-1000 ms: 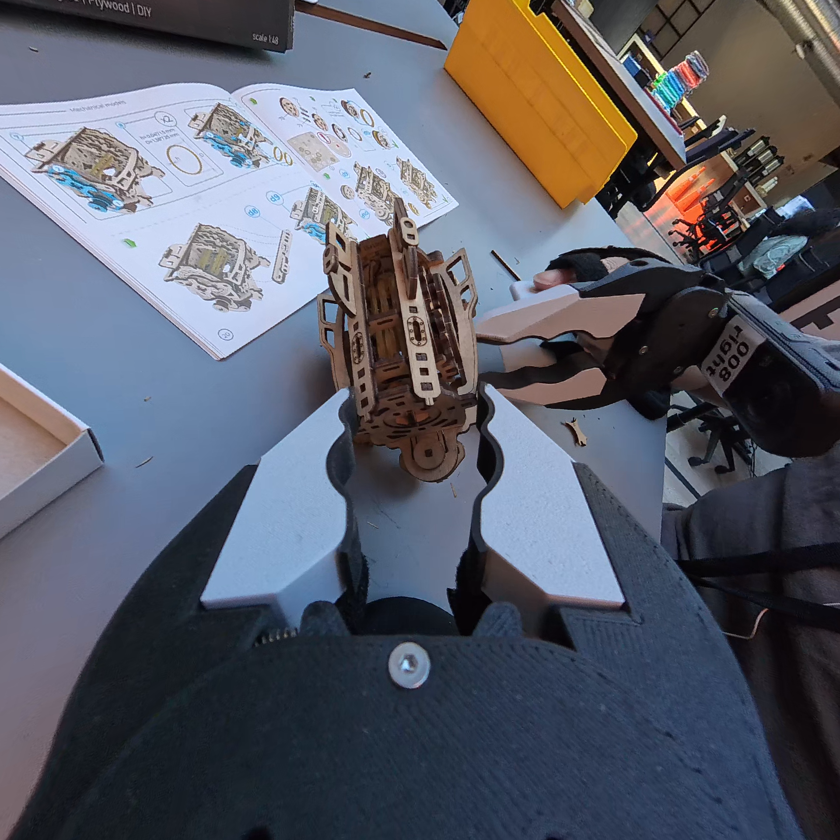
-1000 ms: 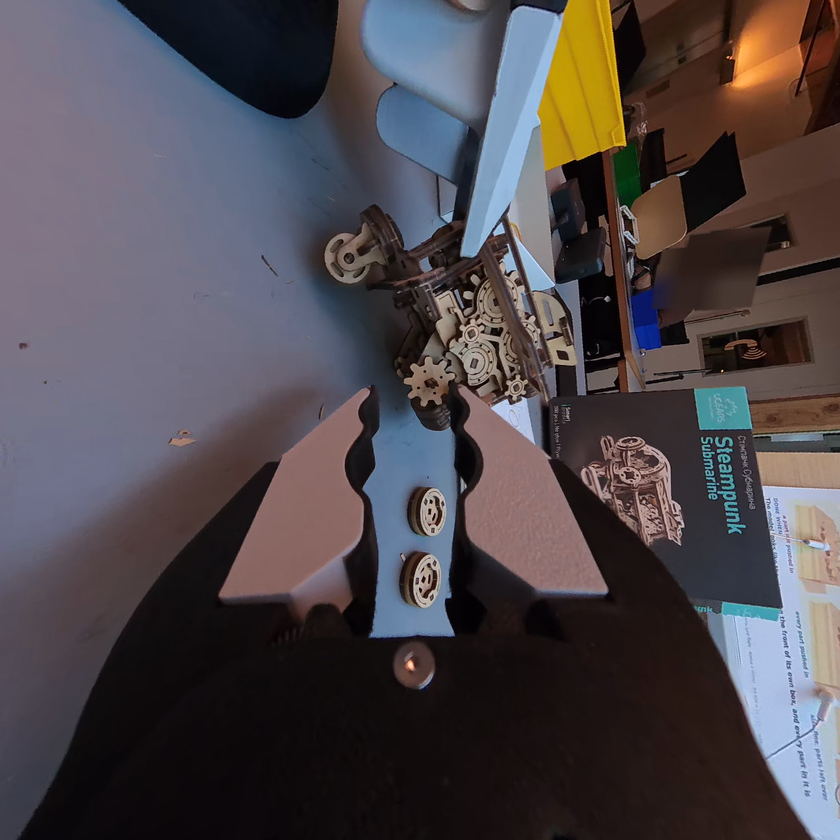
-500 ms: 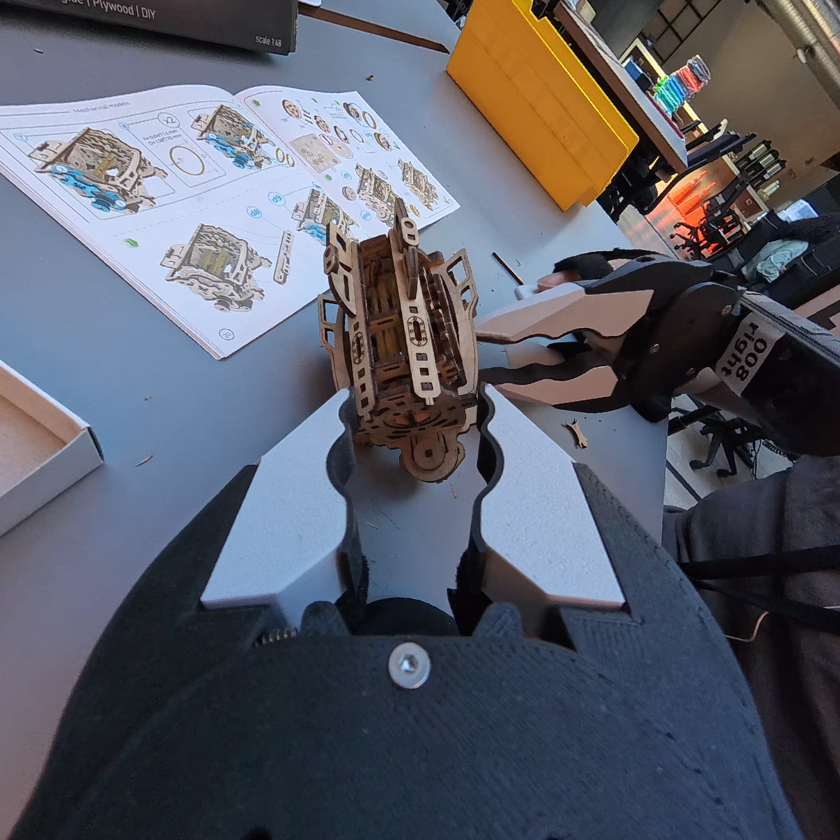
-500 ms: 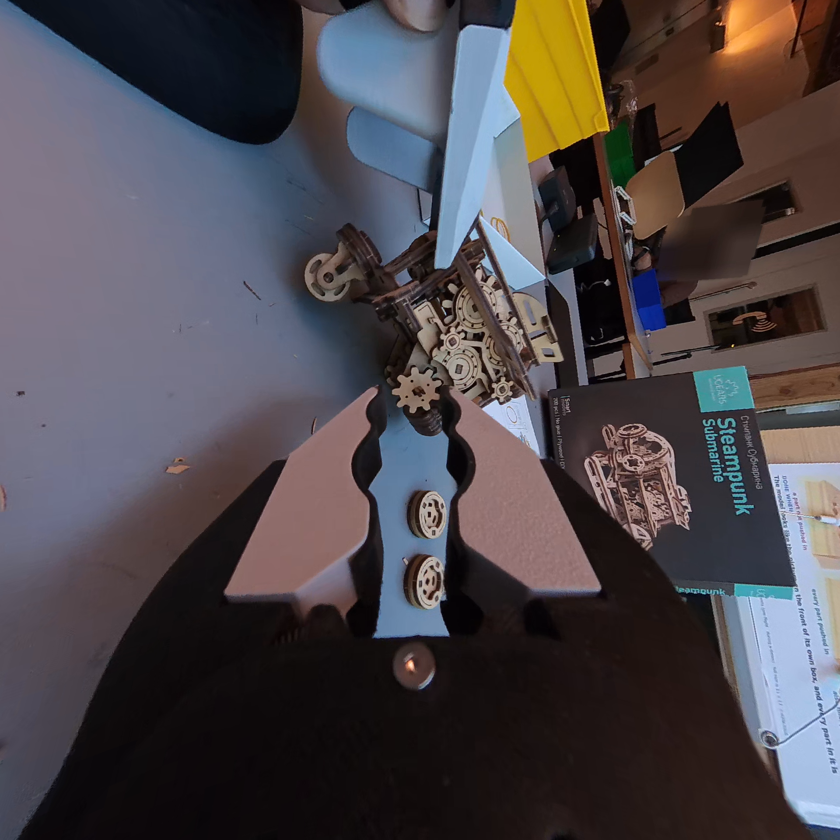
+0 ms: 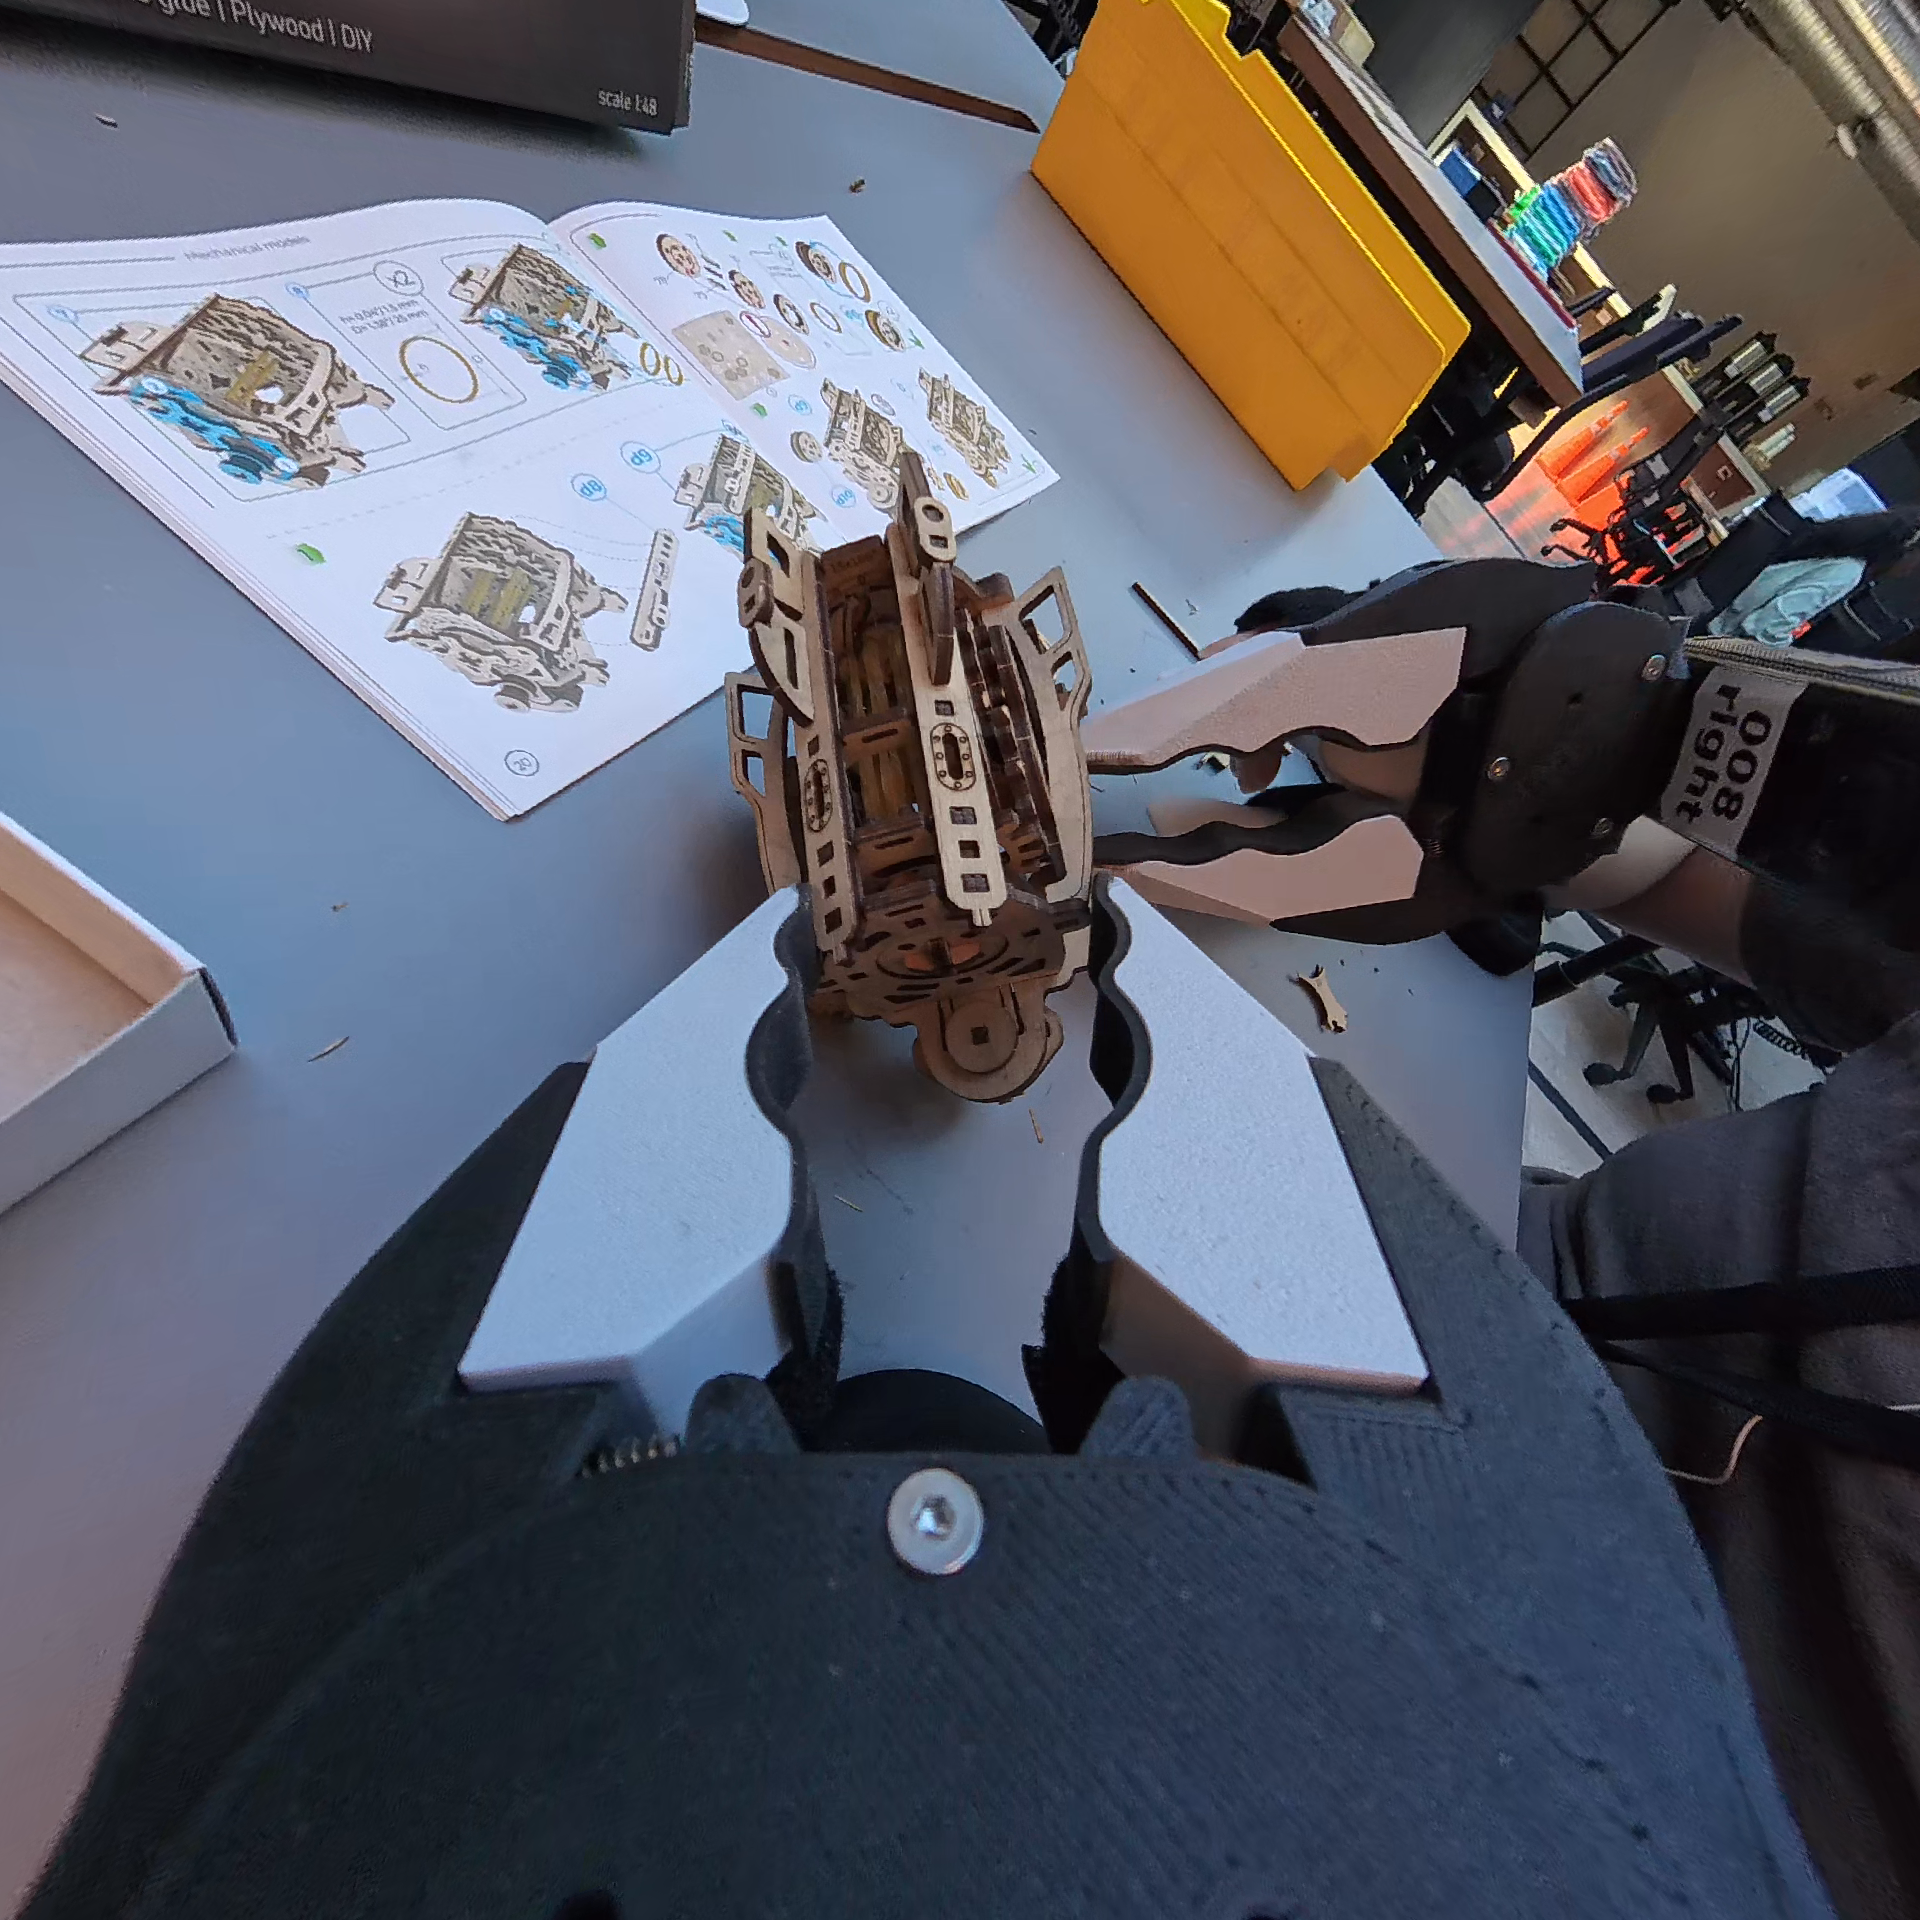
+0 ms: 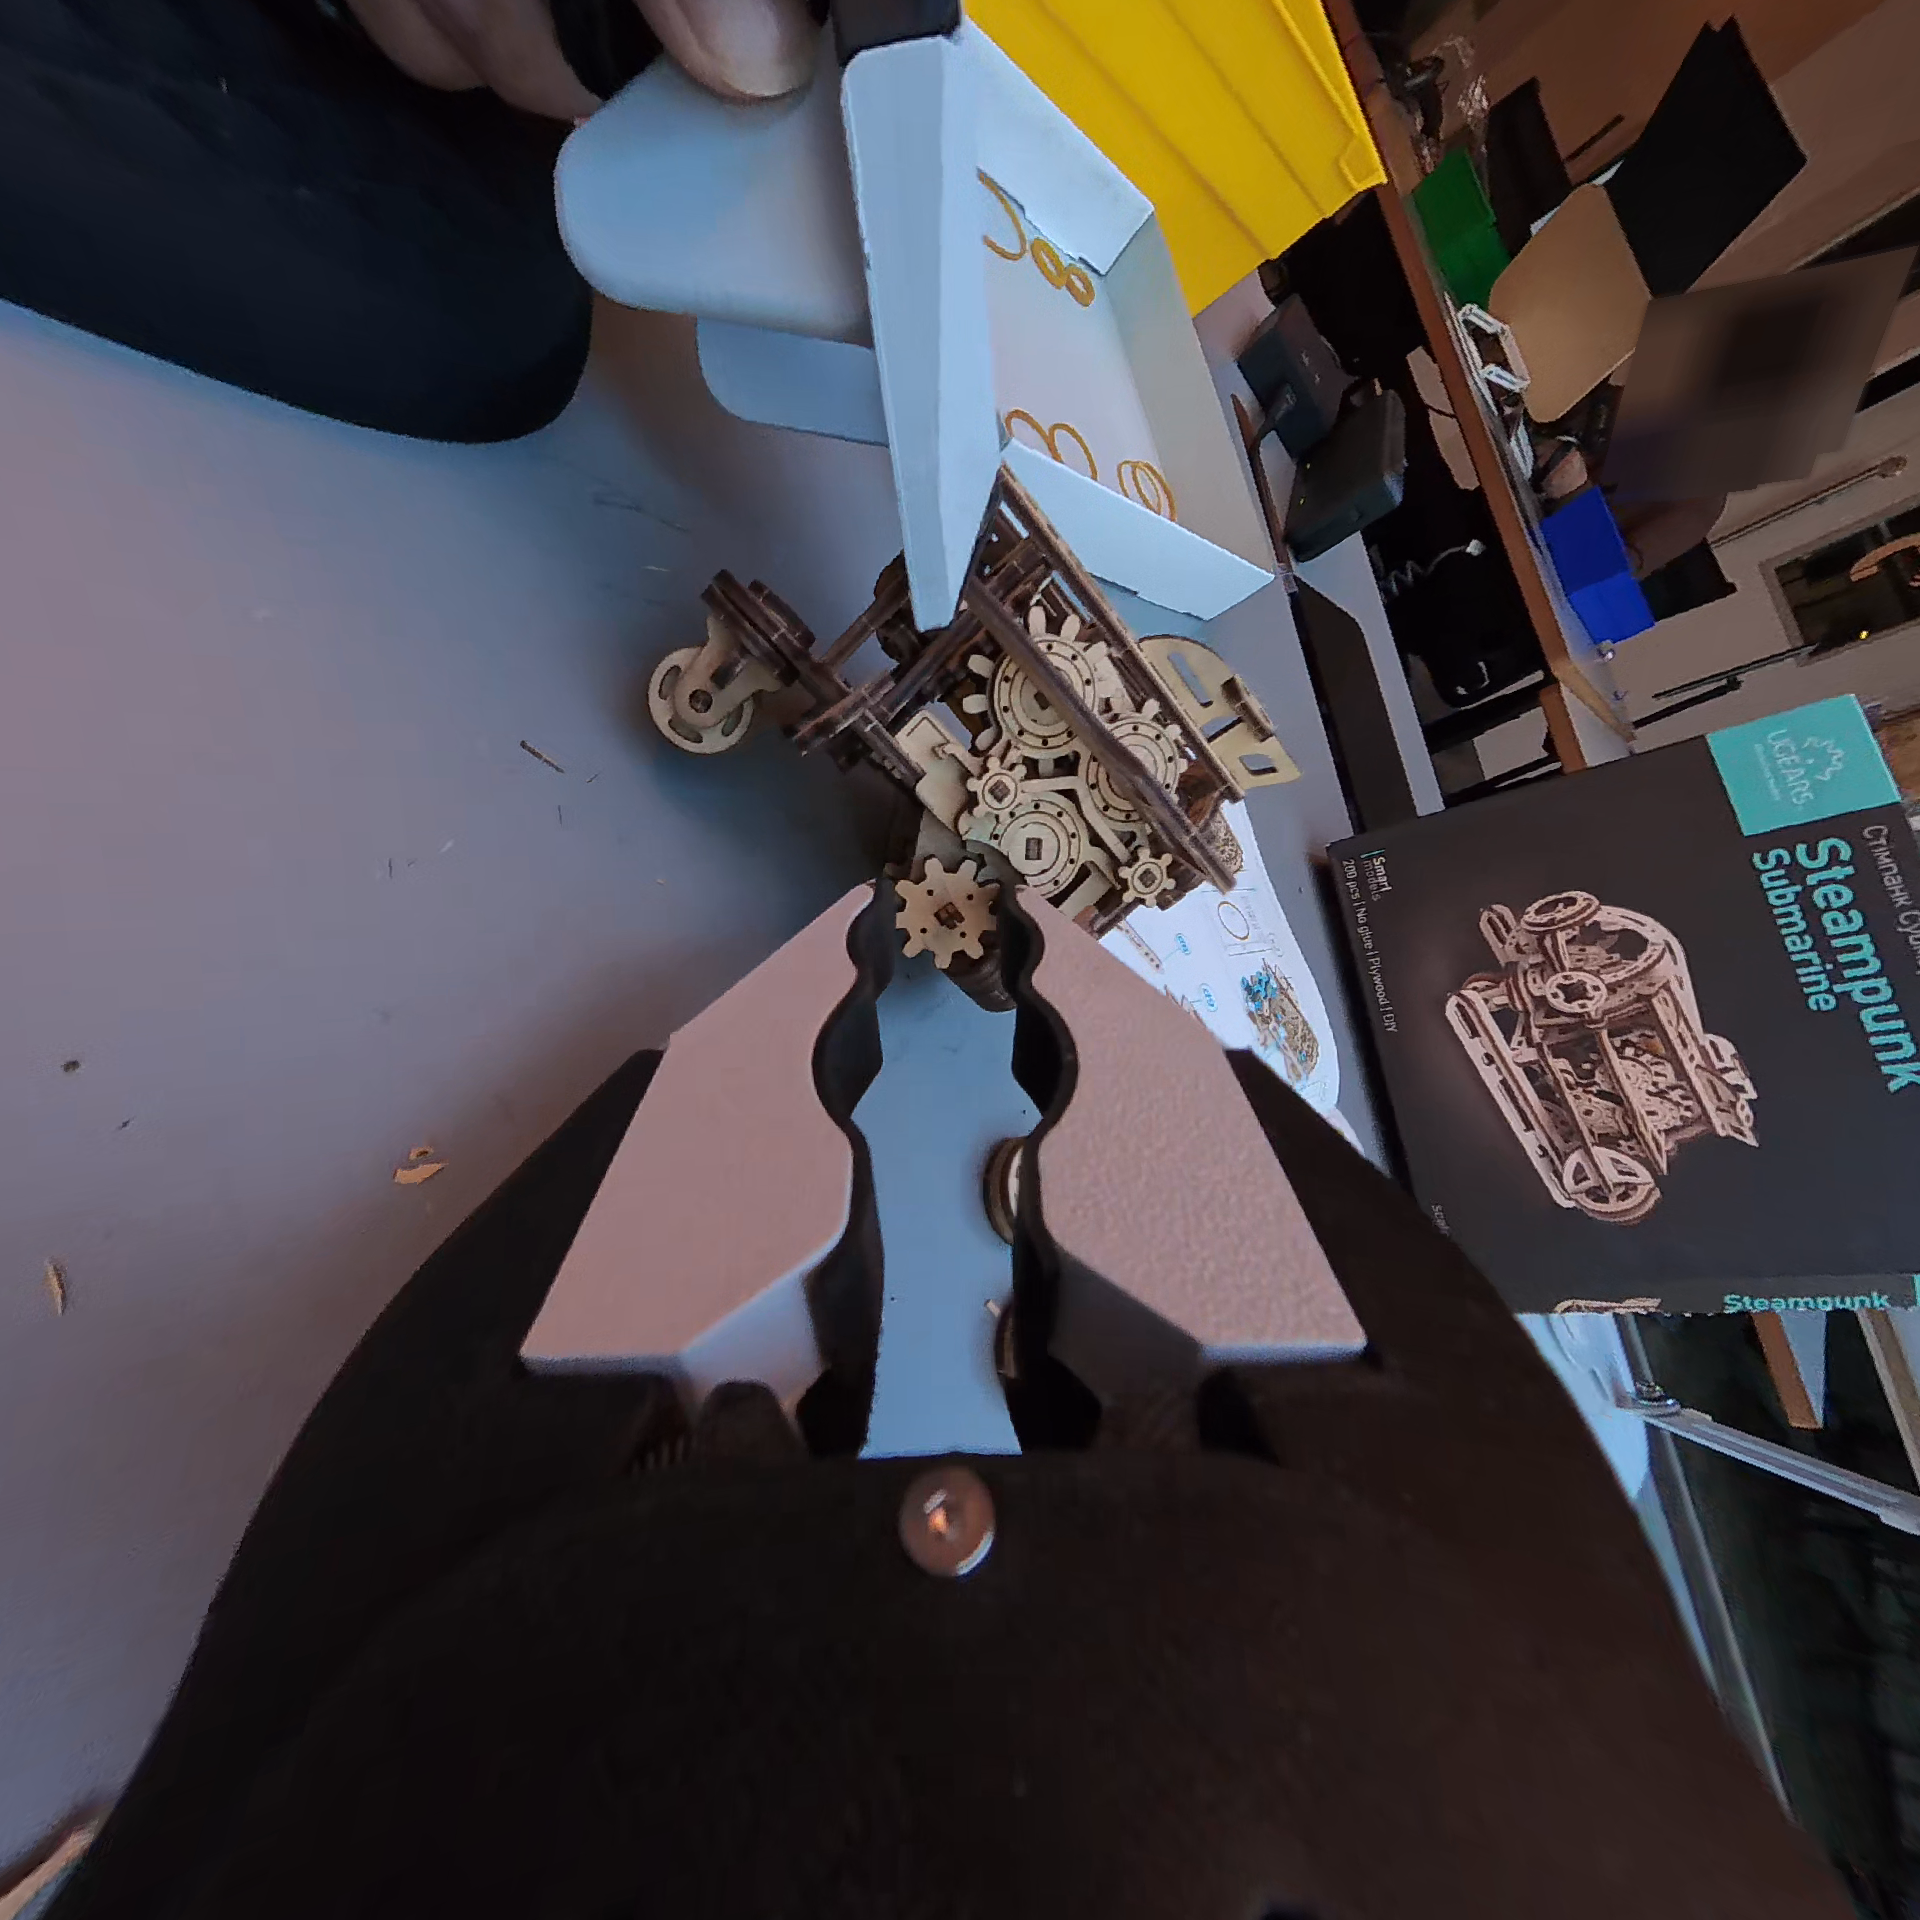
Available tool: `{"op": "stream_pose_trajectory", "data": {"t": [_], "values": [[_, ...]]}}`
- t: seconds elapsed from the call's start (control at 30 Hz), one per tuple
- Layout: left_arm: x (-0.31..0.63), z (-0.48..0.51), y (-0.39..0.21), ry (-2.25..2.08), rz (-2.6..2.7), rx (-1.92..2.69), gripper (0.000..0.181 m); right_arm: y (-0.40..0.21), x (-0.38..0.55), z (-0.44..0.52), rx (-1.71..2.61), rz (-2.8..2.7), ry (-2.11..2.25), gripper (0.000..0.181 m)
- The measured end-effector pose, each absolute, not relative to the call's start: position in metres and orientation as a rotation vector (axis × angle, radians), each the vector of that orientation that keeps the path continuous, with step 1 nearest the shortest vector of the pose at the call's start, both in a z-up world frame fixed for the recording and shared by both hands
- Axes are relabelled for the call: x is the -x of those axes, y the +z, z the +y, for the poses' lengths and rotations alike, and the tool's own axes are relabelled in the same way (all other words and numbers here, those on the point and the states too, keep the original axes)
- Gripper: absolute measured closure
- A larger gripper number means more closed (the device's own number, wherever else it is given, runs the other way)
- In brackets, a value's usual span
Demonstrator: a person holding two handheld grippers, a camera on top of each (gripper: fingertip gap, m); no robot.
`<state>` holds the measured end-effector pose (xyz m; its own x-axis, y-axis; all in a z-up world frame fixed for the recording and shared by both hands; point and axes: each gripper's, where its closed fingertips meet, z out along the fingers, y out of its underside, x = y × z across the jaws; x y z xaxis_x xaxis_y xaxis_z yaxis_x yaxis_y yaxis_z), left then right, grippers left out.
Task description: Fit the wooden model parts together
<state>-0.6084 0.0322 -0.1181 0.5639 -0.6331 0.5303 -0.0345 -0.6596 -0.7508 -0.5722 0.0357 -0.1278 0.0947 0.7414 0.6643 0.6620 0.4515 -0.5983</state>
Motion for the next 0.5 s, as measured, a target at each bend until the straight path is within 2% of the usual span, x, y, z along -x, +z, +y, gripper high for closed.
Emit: {"op": "stream_pose_trajectory", "data": {"t": [0.5], "values": [[0.6079, 0.0314, -0.118, -1.05, 0.533, 2.085, 0.13, -0.1315, 0.5715, 0.0349, 1.26, -1.621, 0.068, 0.162]]}}
